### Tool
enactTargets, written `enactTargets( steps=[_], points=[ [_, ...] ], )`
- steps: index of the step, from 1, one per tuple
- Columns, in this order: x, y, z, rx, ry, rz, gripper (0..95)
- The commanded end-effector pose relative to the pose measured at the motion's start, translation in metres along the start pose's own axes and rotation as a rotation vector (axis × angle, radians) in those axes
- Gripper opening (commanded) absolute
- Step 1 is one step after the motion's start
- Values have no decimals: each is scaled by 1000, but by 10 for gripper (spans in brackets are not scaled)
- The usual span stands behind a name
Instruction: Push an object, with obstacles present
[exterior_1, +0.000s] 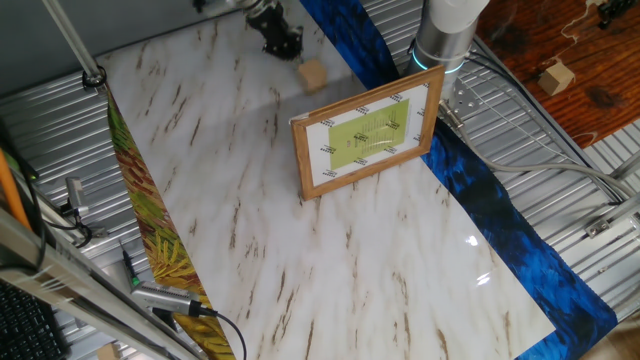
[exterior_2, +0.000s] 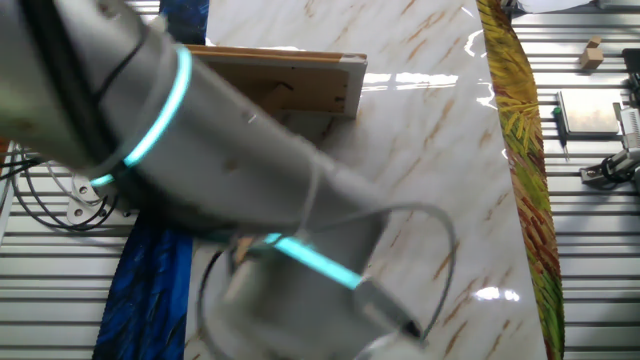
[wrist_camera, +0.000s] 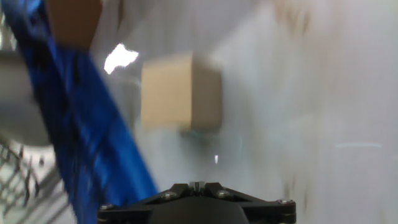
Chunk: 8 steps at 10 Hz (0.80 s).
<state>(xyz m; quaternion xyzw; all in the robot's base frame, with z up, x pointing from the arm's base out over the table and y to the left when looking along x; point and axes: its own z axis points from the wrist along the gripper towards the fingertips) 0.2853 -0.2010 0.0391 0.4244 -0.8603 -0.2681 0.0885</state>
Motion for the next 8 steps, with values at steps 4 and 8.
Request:
enactTargets(
  steps=[4, 8],
  points=[
    [-42, 3, 2, 3, 1, 11, 0],
    [-47, 8, -4, 7, 11, -5, 0]
  ],
)
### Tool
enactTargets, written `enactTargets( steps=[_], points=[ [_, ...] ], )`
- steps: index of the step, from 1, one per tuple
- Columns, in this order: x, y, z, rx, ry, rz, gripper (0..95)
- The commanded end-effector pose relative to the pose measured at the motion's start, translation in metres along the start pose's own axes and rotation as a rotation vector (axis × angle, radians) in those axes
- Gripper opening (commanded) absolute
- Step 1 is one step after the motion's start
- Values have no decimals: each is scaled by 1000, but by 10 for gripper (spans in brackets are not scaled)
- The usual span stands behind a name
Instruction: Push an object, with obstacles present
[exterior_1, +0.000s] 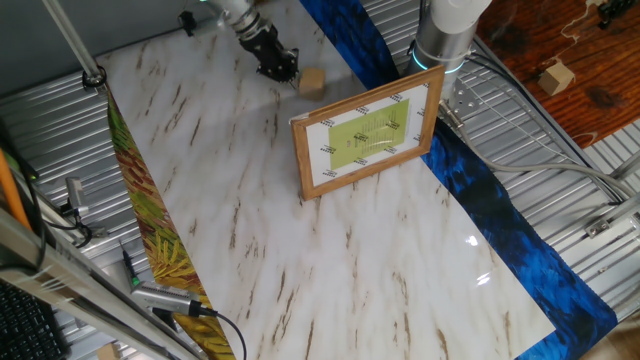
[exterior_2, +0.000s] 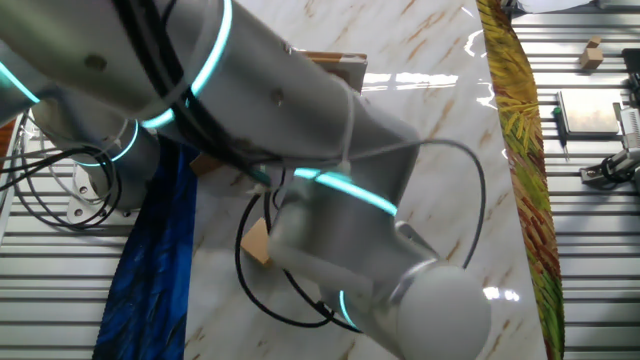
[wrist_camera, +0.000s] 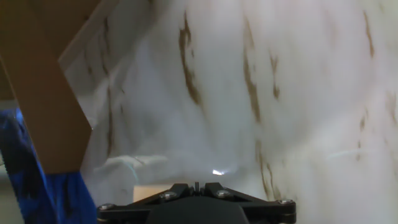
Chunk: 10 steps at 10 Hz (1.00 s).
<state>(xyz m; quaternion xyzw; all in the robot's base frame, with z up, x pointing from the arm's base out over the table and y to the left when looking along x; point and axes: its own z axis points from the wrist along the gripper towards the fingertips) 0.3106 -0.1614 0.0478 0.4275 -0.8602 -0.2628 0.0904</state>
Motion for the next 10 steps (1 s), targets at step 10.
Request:
enactTargets(
  steps=[10],
  points=[
    [122, 7, -15, -24, -22, 12, 0]
  ],
)
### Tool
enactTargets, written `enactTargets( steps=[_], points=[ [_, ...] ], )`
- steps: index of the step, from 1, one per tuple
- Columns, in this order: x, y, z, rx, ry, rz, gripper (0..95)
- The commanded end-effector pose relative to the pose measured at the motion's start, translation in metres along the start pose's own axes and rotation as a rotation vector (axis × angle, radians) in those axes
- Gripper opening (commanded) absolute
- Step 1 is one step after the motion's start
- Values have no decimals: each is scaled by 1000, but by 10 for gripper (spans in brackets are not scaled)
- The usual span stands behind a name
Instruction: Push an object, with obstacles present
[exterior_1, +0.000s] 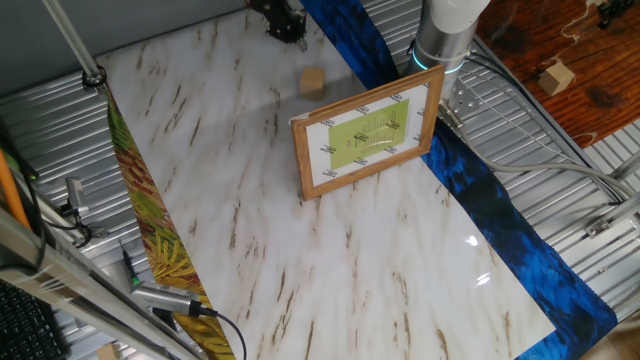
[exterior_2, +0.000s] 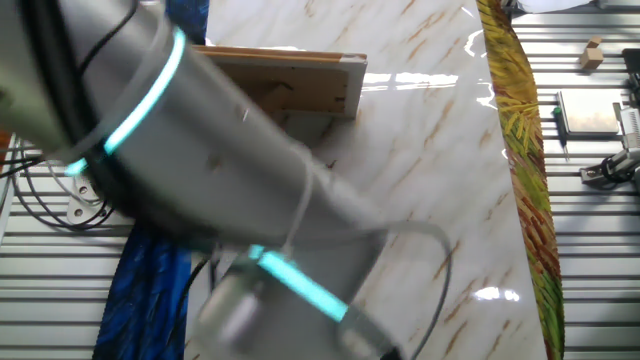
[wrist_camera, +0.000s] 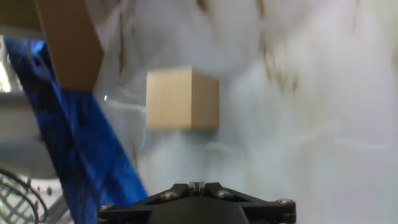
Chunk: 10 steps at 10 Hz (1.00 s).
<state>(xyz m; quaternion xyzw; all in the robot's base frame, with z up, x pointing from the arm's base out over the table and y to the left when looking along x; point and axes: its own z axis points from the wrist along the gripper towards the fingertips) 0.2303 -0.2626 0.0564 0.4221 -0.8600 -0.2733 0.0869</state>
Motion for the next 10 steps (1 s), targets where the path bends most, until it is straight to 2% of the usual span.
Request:
enactTargets(
  steps=[1, 3, 4, 5, 6, 7, 10],
  points=[
    [-11, -3, 0, -8, -3, 9, 0],
    [-51, -9, 4, -8, -8, 21, 0],
    [-109, -10, 12, -10, -13, 28, 0],
    [-167, -2, 25, -10, -13, 34, 0],
    [-189, 3, 32, -9, -14, 36, 0],
    [-202, 7, 36, -7, -12, 41, 0],
    [-206, 9, 36, -5, -10, 46, 0]
  ],
)
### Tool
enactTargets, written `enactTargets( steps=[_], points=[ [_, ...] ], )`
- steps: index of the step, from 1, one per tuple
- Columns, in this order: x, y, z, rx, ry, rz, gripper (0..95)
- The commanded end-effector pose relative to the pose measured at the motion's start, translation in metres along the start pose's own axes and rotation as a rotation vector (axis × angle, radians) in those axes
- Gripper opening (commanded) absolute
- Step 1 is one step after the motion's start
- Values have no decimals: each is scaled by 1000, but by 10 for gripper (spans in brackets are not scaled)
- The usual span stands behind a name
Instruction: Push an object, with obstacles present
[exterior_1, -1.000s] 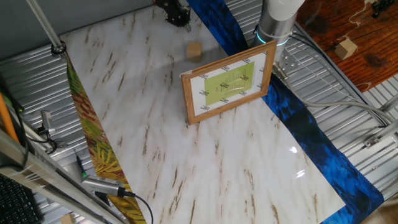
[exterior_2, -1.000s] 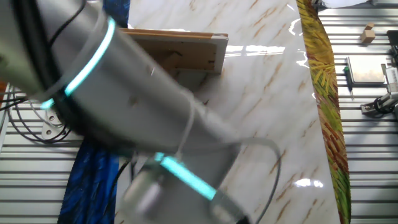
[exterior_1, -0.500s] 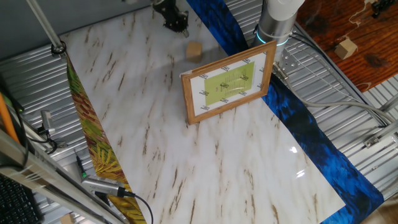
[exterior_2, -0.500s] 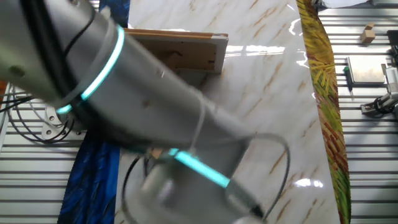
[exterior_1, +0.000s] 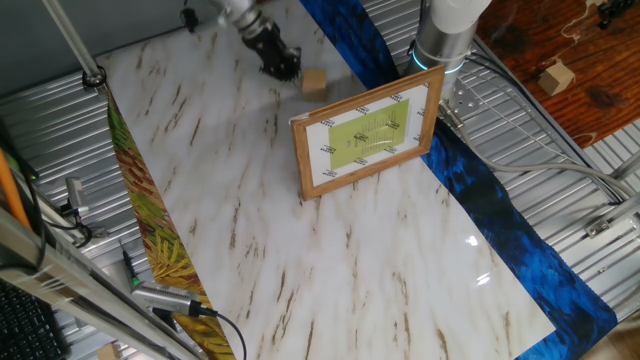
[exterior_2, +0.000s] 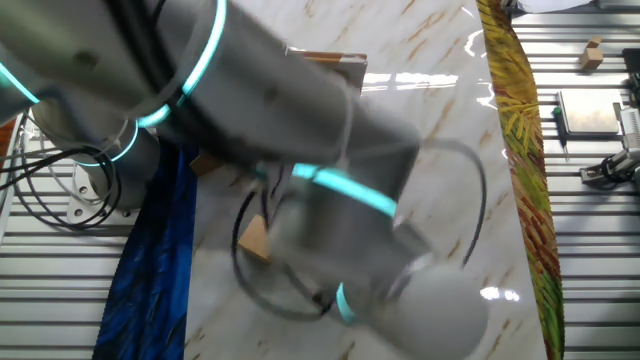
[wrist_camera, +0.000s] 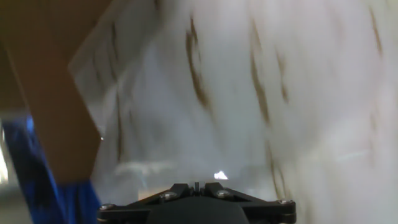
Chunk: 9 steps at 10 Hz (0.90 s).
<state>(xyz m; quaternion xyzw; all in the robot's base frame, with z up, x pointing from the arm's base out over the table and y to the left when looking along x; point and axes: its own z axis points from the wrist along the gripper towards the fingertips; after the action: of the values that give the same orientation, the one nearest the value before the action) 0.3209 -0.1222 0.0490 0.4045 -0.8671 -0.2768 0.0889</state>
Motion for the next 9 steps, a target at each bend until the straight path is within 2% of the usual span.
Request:
enactTargets(
  steps=[1, 3, 4, 5, 6, 9],
  points=[
    [-41, 7, 9, 3, 1, 9, 0],
    [-44, 9, 9, 2, 1, 15, 0],
    [-50, 13, 9, 6, 6, 18, 0],
    [-51, 14, 8, 11, 11, 17, 0],
    [-44, 11, 5, 12, 12, 15, 0],
    [-48, 13, 6, 10, 16, 12, 0]
  ],
)
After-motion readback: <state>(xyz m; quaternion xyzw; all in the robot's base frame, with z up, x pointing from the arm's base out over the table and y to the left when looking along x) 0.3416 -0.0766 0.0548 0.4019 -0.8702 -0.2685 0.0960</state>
